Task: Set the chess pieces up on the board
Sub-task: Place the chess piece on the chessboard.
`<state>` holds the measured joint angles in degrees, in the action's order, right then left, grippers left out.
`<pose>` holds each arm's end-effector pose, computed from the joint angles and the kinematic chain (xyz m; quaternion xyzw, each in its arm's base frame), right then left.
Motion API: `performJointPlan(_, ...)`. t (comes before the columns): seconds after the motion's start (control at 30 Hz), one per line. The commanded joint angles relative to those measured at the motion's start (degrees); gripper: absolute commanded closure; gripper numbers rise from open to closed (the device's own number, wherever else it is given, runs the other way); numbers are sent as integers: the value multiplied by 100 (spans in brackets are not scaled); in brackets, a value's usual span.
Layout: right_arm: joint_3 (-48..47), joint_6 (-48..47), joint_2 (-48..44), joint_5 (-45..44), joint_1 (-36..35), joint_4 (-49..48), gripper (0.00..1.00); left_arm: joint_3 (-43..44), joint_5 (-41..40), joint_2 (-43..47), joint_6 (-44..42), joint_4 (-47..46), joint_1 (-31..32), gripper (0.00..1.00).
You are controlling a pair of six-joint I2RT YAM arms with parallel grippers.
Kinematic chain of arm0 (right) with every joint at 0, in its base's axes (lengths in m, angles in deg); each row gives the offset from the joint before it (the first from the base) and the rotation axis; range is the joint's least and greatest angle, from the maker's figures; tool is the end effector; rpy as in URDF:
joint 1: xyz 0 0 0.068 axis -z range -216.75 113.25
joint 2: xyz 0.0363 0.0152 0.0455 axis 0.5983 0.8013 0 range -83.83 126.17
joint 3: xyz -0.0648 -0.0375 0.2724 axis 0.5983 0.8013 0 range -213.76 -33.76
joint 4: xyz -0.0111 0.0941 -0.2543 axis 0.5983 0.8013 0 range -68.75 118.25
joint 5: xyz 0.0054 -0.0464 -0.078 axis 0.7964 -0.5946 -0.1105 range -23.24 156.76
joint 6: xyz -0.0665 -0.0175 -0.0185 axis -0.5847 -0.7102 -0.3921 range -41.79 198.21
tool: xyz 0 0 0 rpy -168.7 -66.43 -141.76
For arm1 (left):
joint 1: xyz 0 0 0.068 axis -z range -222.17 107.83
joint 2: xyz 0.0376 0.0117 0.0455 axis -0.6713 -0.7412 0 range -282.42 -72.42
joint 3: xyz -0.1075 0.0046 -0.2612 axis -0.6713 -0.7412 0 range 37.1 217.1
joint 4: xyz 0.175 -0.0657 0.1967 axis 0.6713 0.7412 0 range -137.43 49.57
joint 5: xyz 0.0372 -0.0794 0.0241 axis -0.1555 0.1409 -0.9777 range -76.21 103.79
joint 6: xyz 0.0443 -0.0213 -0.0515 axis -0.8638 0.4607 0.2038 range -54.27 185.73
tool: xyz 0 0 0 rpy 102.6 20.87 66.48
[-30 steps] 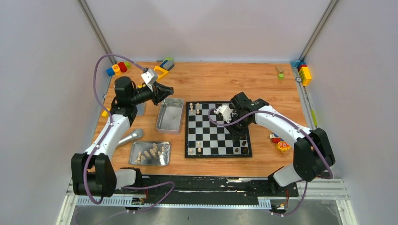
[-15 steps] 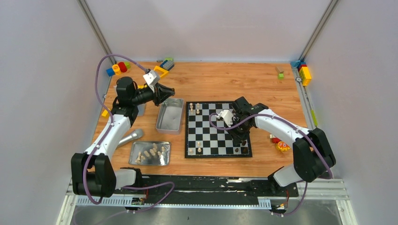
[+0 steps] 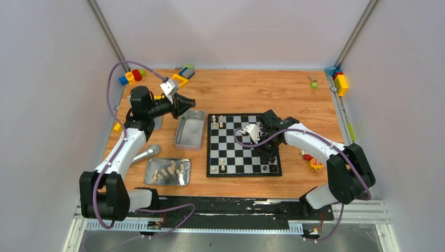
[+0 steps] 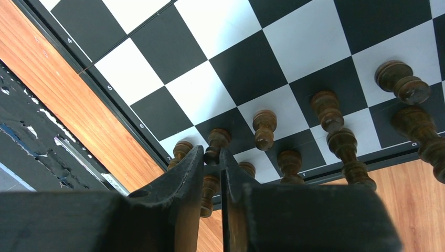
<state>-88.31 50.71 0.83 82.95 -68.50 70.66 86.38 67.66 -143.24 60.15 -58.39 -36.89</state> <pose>0.2205 0.1555 0.1819 -0.4986 0.8506 0.1434 0.0851 0.2908 -0.0743 0.3144 0.3530 0.6554 -0.3470 0.5705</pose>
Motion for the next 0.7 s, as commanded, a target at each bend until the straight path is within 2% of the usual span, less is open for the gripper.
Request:
performJointPlan(0.0, 32, -1, -120, -25, -34, -146, 81, -8, -7, 27, -165, -37, 49, 100)
performJointPlan(0.1, 23, 1, -103, -42, -30, -137, 76, -6, -7, 12, -187, -25, 52, 100)
performJointPlan(0.2, -24, 19, -118, -88, -35, -142, 58, -10, -9, 2, -210, -23, 70, 100)
performJointPlan(0.33, -251, 67, -299, -71, -6, -148, 46, 3, -31, -36, -344, -31, 158, 100)
performJointPlan(0.47, -594, 26, -584, 273, 257, -142, 44, 85, -82, -190, -679, -14, 473, 100)
performJointPlan(0.67, -999, 28, -1017, 963, 1060, -190, 43, 644, -98, -866, -908, -200, 1201, 100)
